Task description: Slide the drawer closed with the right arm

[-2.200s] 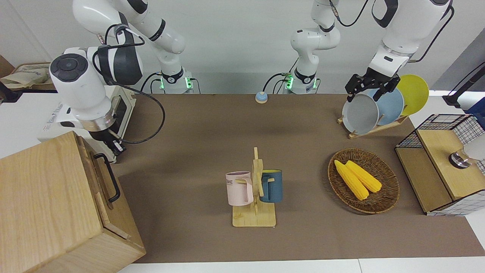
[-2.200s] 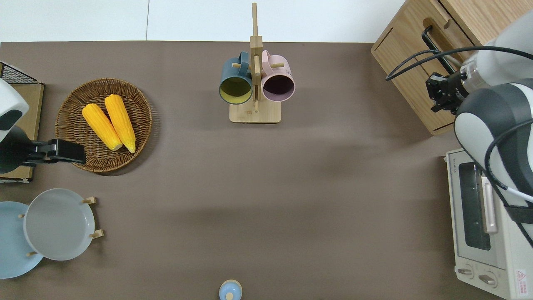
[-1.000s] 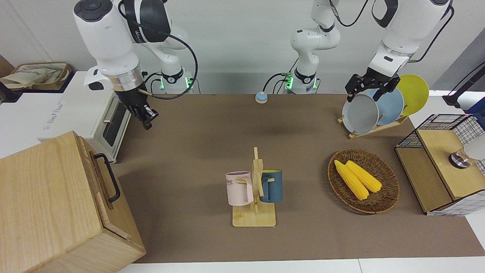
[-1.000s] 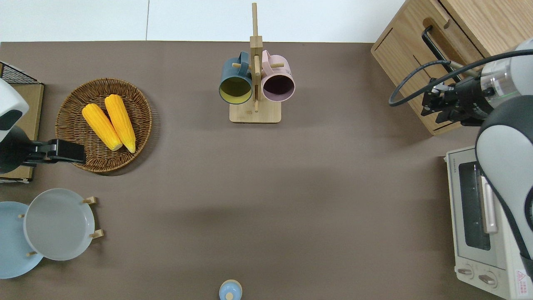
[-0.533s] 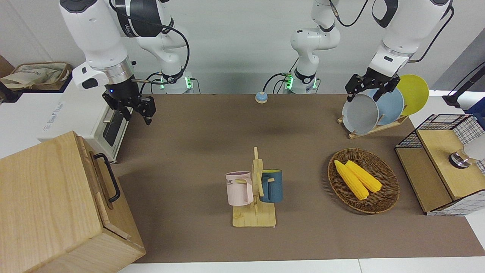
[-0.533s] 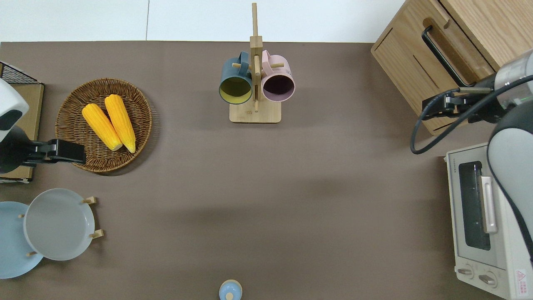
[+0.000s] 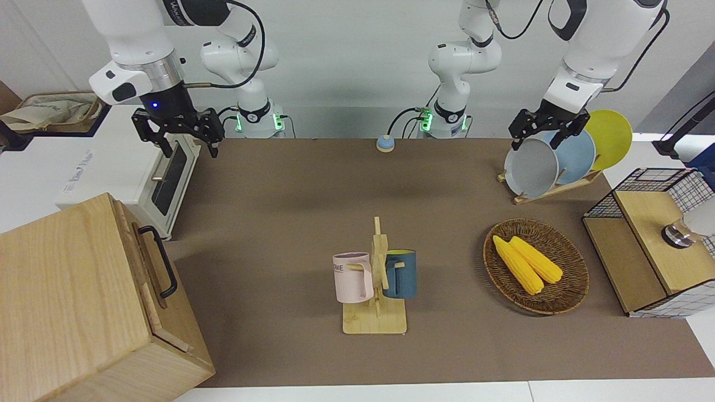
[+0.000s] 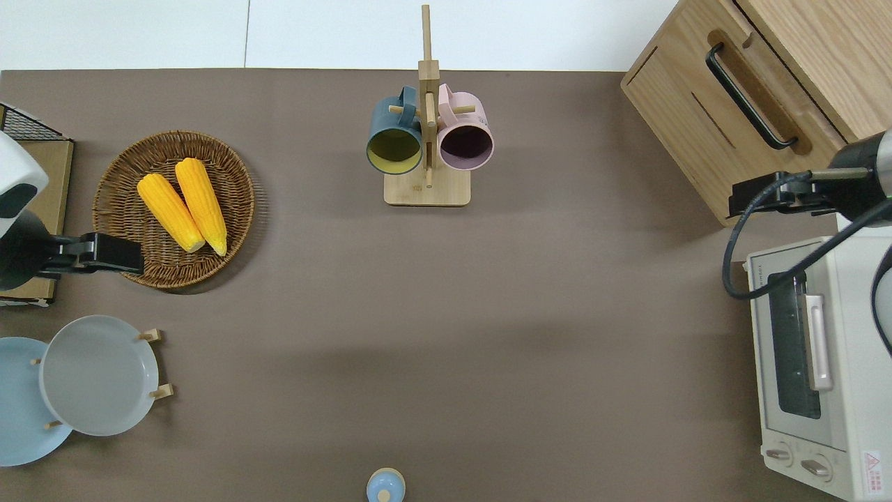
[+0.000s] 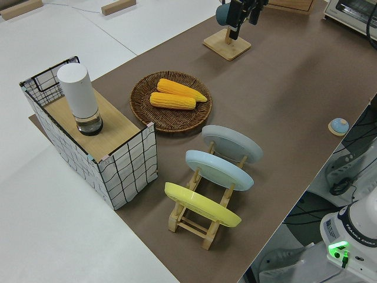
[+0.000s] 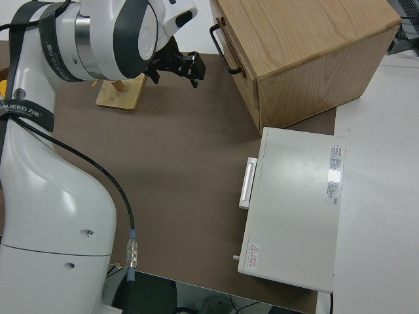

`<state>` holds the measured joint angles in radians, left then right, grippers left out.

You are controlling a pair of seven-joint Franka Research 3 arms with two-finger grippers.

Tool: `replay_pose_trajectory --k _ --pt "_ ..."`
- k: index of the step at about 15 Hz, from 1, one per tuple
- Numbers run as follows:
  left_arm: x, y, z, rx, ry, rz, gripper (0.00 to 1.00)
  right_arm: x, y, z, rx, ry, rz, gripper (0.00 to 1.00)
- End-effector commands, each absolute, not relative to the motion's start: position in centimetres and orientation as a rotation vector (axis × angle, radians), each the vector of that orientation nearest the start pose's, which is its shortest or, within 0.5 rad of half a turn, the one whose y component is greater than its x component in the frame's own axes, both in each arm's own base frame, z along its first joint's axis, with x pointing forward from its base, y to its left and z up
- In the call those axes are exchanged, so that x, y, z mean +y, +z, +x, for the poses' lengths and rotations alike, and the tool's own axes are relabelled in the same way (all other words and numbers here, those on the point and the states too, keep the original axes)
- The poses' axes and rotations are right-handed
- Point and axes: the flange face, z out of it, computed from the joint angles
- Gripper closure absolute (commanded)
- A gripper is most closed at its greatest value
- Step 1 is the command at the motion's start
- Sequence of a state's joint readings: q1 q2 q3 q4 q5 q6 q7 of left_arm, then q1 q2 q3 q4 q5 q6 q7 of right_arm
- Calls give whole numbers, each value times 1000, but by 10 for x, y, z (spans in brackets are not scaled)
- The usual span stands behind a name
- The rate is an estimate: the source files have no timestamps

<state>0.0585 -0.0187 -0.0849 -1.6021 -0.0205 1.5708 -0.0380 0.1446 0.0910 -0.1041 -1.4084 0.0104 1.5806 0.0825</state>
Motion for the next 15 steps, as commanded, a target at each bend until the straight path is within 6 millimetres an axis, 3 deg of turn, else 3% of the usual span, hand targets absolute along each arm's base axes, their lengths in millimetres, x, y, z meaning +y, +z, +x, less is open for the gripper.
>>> replay_pose_trajectory --k 1,6,15 --pt "-17 624 545 -2 15 -3147 2 25 657 559 25 -99 -3114 15" --pt "-17 625 545 -5 12 -3147 5 18 654 541 36 -36 -3113 15" --pt "-17 625 545 -7 12 -3147 2 15 654 539 46 -34 -3112 15"
